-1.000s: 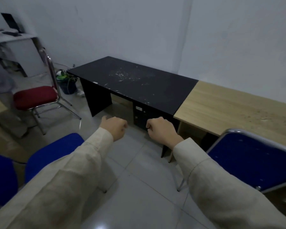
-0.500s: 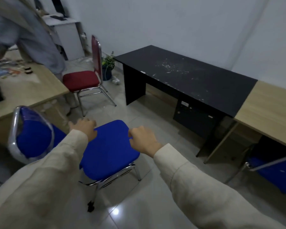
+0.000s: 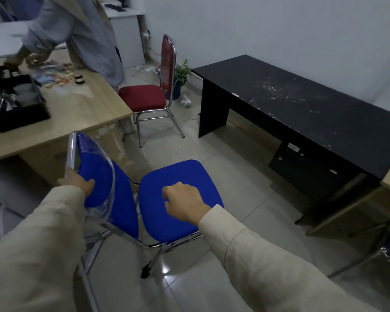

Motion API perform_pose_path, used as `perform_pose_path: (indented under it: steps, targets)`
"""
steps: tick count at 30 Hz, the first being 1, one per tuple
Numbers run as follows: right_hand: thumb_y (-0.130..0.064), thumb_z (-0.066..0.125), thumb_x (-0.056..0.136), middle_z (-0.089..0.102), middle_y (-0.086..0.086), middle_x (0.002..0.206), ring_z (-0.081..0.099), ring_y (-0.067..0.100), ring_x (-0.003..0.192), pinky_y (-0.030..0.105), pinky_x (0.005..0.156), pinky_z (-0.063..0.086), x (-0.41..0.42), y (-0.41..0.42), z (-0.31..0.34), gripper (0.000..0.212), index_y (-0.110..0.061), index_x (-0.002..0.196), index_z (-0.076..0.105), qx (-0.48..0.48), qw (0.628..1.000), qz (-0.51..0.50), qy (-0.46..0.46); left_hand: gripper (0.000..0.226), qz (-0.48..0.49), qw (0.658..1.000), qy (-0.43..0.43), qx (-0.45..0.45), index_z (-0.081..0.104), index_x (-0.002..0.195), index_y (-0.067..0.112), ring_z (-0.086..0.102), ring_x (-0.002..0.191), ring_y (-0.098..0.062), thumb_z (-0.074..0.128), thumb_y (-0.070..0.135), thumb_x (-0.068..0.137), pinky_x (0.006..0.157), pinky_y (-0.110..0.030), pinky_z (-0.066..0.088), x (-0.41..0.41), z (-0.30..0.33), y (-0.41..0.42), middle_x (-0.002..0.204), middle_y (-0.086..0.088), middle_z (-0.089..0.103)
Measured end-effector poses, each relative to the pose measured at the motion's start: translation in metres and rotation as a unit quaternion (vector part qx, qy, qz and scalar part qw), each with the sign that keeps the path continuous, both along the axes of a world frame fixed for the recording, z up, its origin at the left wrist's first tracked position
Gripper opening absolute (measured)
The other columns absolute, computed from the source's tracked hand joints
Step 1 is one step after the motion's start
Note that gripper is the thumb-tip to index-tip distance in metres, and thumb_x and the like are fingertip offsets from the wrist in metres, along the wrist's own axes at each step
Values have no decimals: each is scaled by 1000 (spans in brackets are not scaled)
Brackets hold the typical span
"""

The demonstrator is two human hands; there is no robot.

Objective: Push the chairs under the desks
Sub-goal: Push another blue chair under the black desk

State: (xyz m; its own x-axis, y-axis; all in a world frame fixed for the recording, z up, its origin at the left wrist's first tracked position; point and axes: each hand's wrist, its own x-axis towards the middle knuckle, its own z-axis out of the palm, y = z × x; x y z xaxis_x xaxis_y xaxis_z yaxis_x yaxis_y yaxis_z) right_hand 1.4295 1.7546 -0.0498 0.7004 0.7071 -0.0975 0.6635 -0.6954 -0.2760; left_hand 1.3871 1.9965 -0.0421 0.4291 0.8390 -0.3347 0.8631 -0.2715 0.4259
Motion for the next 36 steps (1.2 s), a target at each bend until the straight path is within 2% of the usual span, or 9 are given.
perform_pose_path:
  steps: [7,11,16,19,22,25,26,30,36]
  targets:
    - [-5,48,91,68,17,104,63,35,93,32,64,44,9,11,-8,22,-3,110,60,-5,999,-9,30,62,78,996,-41,11,9,155,19,32,138,-42,38,17,101,114,-50,29,18,-8,1,153,-23,24]
    - [-5,48,91,68,18,104,63,35,92,35,68,50,13,9,-12,22,-3,110,59,-7,999,-16,44,58,78,995,-63,22,15,153,17,38,133,-41,34,34,101,112,-50,33,16,-13,0,150,-21,29]
    - [-8,48,93,66,19,108,62,37,95,38,71,51,11,3,-15,25,-5,115,58,-7,998,-16,60,74,46,999,-14,6,6,152,29,49,117,-51,47,10,94,97,-61,44,11,-4,3,134,-31,41]
    - [-7,49,92,66,19,107,61,37,95,37,71,50,9,1,-16,24,-3,115,57,7,997,-15,70,73,21,999,22,-25,5,153,19,52,115,-51,49,6,95,96,-57,44,6,2,3,129,-35,46]
    - [-8,49,92,66,19,107,61,37,96,41,74,52,5,1,-12,26,-3,117,55,30,996,-10,85,61,30,996,28,-74,25,143,-4,54,116,-47,57,7,92,95,-51,47,5,4,-11,132,-33,48]
    - [-10,52,92,63,19,111,60,37,99,46,79,55,3,-1,-6,30,-2,120,52,52,993,-14,106,50,35,982,-1,-185,37,139,-7,62,85,-39,47,21,99,85,-45,47,5,13,-46,129,-31,56]
    - [-12,53,91,62,19,112,60,37,99,47,80,55,2,-4,-4,32,-2,121,51,57,991,-17,117,50,47,974,-18,-221,35,141,-6,62,87,-39,43,23,101,88,-47,46,5,15,-61,131,-29,55]
    - [-19,61,88,57,20,119,57,37,105,46,83,54,-6,-23,-5,44,-1,126,47,61,983,-32,171,51,104,934,-37,-341,30,143,-5,48,129,-43,32,28,104,100,-54,39,9,25,-123,140,-27,48]
    - [-12,56,86,57,18,105,56,33,89,37,68,47,4,-77,-4,33,-3,117,52,65,973,-79,205,57,-32,928,27,-371,42,132,-20,52,125,-45,22,26,105,100,-51,42,32,20,-191,130,-37,52]
